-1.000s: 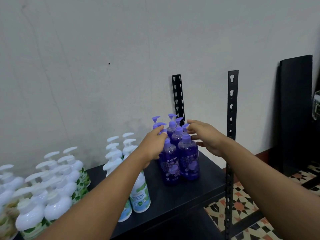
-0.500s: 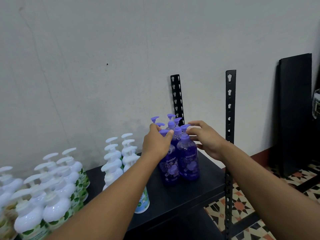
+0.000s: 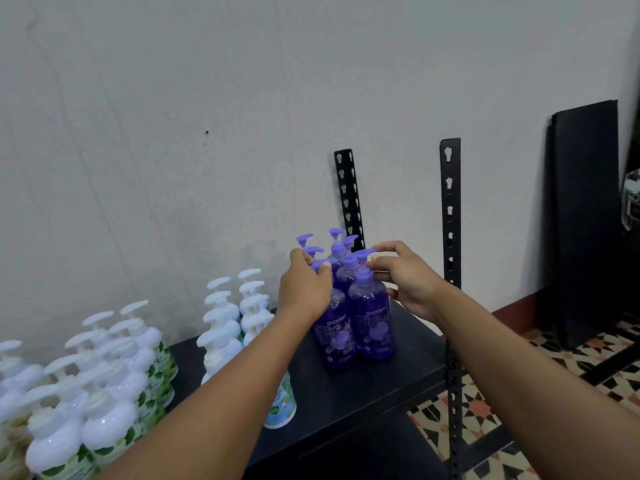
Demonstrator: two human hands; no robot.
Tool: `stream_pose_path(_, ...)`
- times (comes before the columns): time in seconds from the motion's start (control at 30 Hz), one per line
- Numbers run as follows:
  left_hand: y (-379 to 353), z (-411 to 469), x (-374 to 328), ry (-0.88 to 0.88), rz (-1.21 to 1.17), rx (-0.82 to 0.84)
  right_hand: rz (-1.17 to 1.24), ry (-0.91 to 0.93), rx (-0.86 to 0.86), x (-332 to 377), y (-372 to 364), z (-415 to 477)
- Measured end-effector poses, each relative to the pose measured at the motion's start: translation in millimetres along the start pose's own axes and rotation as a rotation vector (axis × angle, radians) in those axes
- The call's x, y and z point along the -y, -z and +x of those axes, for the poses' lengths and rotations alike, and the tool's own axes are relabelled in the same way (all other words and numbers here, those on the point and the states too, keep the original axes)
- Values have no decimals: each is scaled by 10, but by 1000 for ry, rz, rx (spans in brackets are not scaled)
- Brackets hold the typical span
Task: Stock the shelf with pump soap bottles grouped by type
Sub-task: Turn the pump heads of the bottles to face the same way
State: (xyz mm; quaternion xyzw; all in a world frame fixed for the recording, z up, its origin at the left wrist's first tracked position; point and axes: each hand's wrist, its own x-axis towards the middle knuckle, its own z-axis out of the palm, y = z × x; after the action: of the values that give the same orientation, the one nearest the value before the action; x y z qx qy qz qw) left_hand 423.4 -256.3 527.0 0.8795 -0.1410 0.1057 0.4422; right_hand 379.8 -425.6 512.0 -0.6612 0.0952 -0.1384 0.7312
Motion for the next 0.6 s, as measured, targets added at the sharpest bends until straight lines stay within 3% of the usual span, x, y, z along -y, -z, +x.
stream_pose_path(0.3, 55, 81, -71, 105, -102, 93, 8, -50, 0, 92, 11, 25)
stream_pose_path(0.6, 282, 540, -26, 124, -159, 64, 77, -43, -103, 150, -106, 444)
